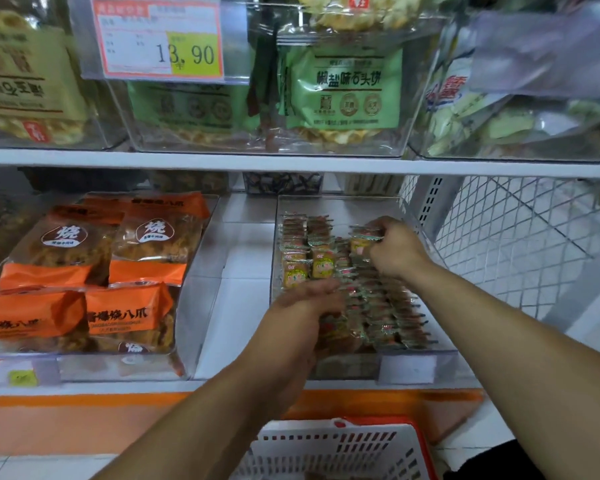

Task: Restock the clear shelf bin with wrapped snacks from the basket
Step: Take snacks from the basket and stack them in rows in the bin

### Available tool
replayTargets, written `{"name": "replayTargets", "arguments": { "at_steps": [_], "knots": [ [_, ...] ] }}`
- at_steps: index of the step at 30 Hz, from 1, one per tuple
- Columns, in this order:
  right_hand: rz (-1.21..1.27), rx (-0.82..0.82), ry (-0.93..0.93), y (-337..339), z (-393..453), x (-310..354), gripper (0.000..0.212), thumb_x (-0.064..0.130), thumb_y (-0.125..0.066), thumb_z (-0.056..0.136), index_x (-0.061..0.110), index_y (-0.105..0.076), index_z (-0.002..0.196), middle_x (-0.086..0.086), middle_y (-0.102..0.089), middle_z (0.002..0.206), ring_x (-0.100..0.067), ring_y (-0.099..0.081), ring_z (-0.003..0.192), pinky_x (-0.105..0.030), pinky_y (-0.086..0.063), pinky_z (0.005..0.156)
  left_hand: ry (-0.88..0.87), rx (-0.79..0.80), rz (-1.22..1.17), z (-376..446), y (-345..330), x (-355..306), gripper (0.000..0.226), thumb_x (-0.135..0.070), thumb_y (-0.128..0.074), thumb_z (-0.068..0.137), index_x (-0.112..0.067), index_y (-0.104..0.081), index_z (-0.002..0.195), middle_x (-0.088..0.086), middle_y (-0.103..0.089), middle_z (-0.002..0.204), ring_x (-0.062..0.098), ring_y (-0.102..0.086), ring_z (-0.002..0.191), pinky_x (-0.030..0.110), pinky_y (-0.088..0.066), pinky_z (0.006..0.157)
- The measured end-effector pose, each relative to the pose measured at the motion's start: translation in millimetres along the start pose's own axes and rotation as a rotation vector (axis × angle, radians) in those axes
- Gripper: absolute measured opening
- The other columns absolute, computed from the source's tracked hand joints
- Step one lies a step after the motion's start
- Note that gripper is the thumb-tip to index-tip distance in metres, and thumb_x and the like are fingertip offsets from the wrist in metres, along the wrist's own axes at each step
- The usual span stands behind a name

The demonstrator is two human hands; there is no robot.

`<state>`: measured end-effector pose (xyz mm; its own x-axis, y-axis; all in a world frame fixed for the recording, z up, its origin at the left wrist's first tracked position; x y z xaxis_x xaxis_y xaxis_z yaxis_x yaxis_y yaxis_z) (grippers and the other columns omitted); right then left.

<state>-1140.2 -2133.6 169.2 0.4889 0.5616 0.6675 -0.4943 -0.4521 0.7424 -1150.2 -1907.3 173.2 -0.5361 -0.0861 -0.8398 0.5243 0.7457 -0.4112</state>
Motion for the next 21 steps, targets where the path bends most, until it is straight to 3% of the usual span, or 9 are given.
{"name": "replayTargets", "arguments": {
  "at_steps": [5,9,12,14,18,21],
  "knots": [
    [0.003,-0.027,0.004,-24,40,-4,0.049,0.020,-0.079,0.086,0.012,-0.058,0.129,-0.010,-0.064,0.127,-0.030,-0.061,0.114,-0.024,-0.044,0.082,0.007,-0.040,0.043,20,-3,7,0.022,-0.003,-0.063,0.094,-0.018,-0.075,0.105,0.001,-0.080,0.086,0.019,-0.078,0.076,0.031,-0.060,0.061],
    [0.061,-0.018,0.021,-34,58,-4,0.051,0.008,-0.071,0.088,0.017,-0.047,0.132,-0.008,-0.062,0.112,-0.029,-0.062,0.101,-0.033,-0.049,0.073,0.026,-0.042,0.072,26,2,12,0.019,-0.009,-0.066,0.094,-0.021,-0.076,0.105,0.001,-0.080,0.095,0.021,-0.078,0.088,0.038,-0.064,0.072],
    [0.039,-0.044,0.050,-36,61,-8,0.051,0.005,-0.066,0.090,0.019,-0.046,0.134,-0.009,-0.062,0.118,-0.024,-0.058,0.090,-0.028,-0.042,0.067,0.018,-0.042,0.086,27,5,12,0.018,-0.011,-0.067,0.093,-0.022,-0.075,0.105,0.002,-0.080,0.097,0.023,-0.077,0.091,0.046,-0.062,0.086],
    [0.017,-0.061,0.102,-39,60,-9,0.050,0.001,-0.062,0.091,0.019,-0.049,0.136,-0.011,-0.065,0.119,-0.025,-0.058,0.088,-0.026,-0.040,0.066,0.010,-0.040,0.076,26,5,11,0.017,-0.012,-0.067,0.094,-0.021,-0.075,0.107,0.002,-0.080,0.094,0.022,-0.078,0.088,0.045,-0.062,0.085],
    [-0.100,-0.013,0.166,-48,60,-7,0.052,-0.003,-0.057,0.092,0.019,-0.055,0.139,-0.012,-0.061,0.136,-0.031,-0.062,0.112,-0.026,-0.047,0.082,0.039,-0.078,-0.011,27,5,11,0.018,-0.008,-0.061,0.096,-0.015,-0.075,0.105,0.012,-0.078,0.101,0.032,-0.075,0.093,0.042,-0.063,0.075],
    [-0.107,0.004,0.160,-49,60,-6,0.053,-0.001,-0.056,0.094,0.019,-0.053,0.143,-0.012,-0.055,0.144,-0.031,-0.057,0.123,-0.027,-0.046,0.092,0.026,-0.092,-0.073,29,10,11,0.032,0.000,-0.050,0.095,-0.013,-0.079,0.096,0.013,-0.078,0.102,0.040,-0.069,0.107,0.054,-0.058,0.090]
  ]
}}
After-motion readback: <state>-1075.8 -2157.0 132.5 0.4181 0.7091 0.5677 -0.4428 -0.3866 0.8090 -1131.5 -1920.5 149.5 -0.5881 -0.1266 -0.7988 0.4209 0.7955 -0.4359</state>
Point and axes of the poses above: each hand's wrist, its own z-axis towards the middle knuckle, its own y-axis out of the back of the hand, x = y × z, the point moved 3 cm from there along z, towards the middle knuckle
